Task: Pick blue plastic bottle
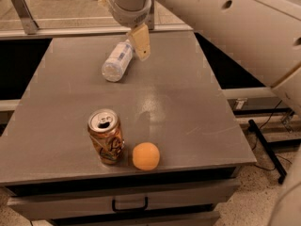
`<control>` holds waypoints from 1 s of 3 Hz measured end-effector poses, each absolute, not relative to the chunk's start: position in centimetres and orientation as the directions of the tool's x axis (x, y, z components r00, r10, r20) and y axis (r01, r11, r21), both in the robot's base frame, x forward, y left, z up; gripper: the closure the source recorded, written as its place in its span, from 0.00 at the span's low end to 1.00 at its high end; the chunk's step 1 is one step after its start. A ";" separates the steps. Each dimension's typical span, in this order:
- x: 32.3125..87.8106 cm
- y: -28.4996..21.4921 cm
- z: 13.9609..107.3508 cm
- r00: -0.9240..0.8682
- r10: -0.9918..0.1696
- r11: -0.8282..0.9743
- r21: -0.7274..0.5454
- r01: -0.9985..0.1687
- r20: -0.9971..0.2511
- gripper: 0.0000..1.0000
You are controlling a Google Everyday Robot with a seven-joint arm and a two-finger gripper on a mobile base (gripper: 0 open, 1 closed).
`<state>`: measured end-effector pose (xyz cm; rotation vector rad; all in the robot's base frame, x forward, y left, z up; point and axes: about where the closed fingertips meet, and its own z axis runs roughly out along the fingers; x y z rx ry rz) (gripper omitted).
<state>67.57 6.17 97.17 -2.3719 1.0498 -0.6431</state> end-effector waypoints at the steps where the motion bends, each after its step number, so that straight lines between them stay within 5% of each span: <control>1: 68.2 6.2 97.6 0.600 -0.757 -0.617 -0.588 -0.523 0.260 0.00; 3: 70.0 10.4 97.1 0.648 -0.597 -0.787 -0.503 -0.357 0.473 0.00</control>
Offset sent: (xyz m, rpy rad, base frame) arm 0.0122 0.0492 0.0162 -0.1706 -0.1346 0.2060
